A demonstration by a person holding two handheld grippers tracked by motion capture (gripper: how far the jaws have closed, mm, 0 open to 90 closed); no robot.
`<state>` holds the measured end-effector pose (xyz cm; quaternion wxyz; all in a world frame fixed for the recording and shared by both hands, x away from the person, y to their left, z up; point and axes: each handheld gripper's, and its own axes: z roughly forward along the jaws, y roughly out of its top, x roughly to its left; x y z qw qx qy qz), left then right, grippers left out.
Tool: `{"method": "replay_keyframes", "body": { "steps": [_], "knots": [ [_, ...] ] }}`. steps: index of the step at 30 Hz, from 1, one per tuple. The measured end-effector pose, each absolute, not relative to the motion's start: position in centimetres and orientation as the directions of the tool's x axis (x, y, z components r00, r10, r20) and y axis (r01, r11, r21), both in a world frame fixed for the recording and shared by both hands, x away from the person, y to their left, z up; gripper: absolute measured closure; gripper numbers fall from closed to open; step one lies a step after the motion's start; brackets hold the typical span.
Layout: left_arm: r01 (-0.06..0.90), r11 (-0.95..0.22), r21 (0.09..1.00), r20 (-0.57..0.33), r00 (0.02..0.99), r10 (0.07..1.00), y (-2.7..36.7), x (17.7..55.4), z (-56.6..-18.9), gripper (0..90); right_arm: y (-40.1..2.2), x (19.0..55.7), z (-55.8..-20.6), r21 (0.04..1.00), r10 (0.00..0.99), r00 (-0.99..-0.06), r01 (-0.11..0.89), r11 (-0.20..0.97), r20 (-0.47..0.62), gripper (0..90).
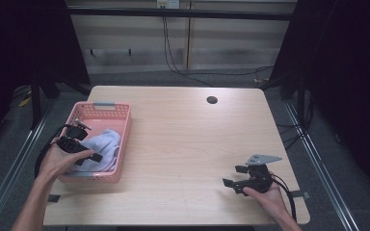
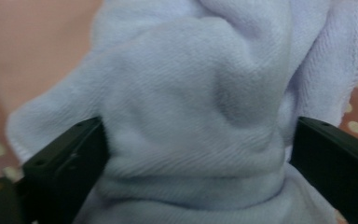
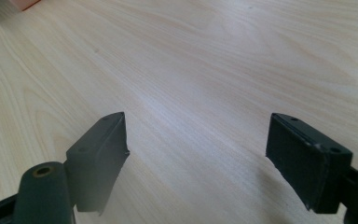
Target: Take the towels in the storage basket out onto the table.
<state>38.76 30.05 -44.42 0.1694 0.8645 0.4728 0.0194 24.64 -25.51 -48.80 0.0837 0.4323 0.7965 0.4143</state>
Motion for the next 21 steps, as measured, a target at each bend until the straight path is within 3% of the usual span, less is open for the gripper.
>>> {"method": "replay_keyframes", "body": {
  "steps": [10,17,21],
  "knots": [
    [0.833,-0.498,0.241,-0.153,0.54,0.828,29.8,39.6,-45.3,0.0,-25.5,24.6,-48.8,0.731,0.748,-0.622,0.619,0.287,0.233,20.5],
    [0.819,-0.554,0.15,-0.087,0.569,0.818,28.7,40.2,-45.9,0.0,-25.5,24.4,-48.7,0.734,0.741,-0.63,0.613,0.292,0.232,20.5],
    [0.81,-0.569,0.143,-0.04,0.579,0.815,28.3,40.0,-46.1,1.5,-25.4,24.5,-48.8,0.729,0.744,-0.625,0.62,0.29,0.236,20.5]
  ]
}}
